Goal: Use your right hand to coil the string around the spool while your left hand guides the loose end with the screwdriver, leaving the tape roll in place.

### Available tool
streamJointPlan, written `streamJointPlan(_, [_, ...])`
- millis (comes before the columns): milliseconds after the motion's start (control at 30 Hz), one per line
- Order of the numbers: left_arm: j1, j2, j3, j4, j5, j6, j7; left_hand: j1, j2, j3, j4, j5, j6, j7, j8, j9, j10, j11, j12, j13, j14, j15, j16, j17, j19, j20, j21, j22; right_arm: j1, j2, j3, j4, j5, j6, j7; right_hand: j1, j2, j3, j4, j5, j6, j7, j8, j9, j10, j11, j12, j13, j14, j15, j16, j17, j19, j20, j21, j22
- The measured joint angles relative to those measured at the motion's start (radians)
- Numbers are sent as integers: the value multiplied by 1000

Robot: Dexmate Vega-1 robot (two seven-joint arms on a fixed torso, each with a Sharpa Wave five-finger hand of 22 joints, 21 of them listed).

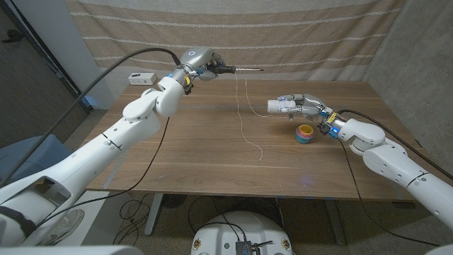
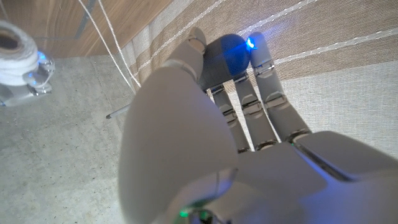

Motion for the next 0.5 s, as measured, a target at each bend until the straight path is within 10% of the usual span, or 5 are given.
streamJointPlan(500, [-37, -33, 68, 45, 84, 8, -17, 0, 0, 1, -1, 6, 5, -1, -8, -4, 1, 1, 0, -5, 5, -1, -6, -1, 0, 0, 7, 0, 84, 26, -46, -22, 28, 52, 170, 0, 0, 4, -4, 0, -4, 4, -1, 0, 0, 0, 0, 0, 0, 0, -2, -13, 0, 0, 14, 0])
